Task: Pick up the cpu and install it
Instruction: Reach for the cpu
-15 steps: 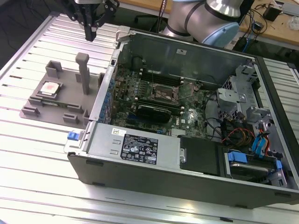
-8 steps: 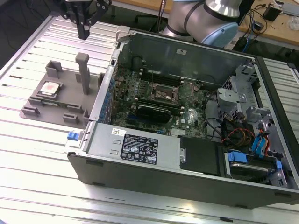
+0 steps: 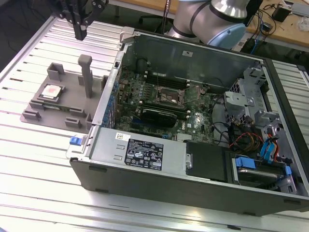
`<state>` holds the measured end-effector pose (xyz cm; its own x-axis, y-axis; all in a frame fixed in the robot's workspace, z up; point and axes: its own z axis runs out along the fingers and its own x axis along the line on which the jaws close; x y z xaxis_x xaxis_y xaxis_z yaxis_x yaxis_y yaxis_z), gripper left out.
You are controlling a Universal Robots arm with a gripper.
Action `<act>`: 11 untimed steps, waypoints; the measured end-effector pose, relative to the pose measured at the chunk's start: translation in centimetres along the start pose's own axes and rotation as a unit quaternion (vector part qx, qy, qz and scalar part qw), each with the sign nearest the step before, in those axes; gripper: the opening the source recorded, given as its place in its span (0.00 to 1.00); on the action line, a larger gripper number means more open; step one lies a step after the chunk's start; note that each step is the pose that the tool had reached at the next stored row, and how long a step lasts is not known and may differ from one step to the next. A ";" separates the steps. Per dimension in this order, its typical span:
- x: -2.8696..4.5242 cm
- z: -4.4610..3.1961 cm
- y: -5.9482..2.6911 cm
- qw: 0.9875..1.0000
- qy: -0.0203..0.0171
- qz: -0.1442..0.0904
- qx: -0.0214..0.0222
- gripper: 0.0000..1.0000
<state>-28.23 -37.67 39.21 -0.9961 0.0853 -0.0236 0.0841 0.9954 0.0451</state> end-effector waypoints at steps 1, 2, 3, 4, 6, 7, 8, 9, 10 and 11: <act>0.13 0.00 -0.01 1.000 0.000 0.000 0.000 0.11; 0.38 0.00 -0.03 1.000 0.000 0.000 0.000 0.11; 0.58 0.01 -0.05 1.000 0.000 0.000 0.000 0.11; 0.73 0.02 -0.06 1.000 0.000 0.000 0.000 0.11; 1.04 0.02 -0.09 1.000 0.000 0.000 0.000 0.11; 1.23 0.03 -0.10 1.000 0.000 0.000 0.000 0.11; 1.35 0.04 -0.11 1.000 0.000 0.000 0.000 0.11; 1.58 0.07 -0.13 1.000 0.000 0.000 0.000 0.11; 1.81 0.12 -0.16 1.000 0.000 0.000 0.000 0.11; 2.06 0.21 -0.18 1.000 0.000 0.000 0.000 0.11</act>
<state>-30.29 -37.66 38.94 -0.9960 0.0862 -0.0236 0.0851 0.9954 0.0451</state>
